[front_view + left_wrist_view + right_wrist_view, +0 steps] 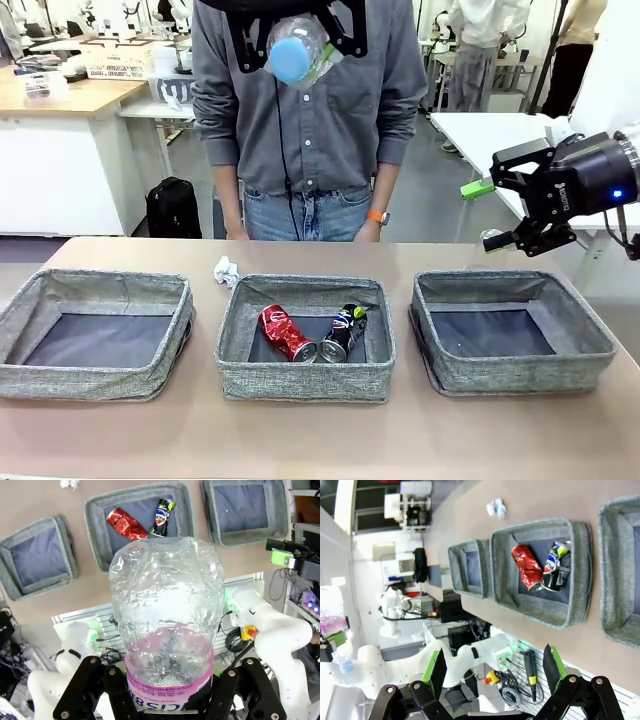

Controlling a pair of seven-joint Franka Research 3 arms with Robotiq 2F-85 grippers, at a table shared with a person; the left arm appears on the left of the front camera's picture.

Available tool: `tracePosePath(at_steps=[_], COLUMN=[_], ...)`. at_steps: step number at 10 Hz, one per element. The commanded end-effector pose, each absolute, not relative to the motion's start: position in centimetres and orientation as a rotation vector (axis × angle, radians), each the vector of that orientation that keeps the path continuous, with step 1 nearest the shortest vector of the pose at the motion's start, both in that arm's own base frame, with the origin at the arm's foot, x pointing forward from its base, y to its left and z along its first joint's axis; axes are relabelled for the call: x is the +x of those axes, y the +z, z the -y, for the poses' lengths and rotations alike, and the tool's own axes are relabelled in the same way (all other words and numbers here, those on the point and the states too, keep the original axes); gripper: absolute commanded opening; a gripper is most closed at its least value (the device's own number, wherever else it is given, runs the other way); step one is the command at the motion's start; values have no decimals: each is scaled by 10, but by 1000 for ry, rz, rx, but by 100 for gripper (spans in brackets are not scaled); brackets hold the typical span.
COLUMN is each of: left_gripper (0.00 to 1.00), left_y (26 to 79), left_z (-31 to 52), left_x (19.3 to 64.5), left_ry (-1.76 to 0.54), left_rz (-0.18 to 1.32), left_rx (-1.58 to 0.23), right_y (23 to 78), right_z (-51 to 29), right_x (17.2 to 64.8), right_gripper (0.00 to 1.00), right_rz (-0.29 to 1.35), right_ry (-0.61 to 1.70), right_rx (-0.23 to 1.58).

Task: Sort the waste into the appropriate baskets.
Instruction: Place the picked waste into the Fabric basket indicated by the person.

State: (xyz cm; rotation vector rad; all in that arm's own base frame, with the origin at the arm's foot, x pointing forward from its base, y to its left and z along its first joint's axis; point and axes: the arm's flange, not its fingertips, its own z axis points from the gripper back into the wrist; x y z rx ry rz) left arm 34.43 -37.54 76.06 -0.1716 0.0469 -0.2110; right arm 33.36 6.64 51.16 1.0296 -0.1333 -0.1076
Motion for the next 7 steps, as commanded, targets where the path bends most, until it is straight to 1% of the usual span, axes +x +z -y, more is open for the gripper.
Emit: tracePosePath(at_steps=[1,7], left_gripper=[1,1], left_y=[762,762], left_z=[371,371], left_x=[343,343], left_ry=[-224,-224], left_rz=[-33,-33], left_rx=[-151,-151], right_y=[513,513], right_z=[-66,-66], right_x=[335,335], right_gripper=[100,100], right_rz=[129,129], right_ry=[-96,-96], right_rx=[1029,1029])
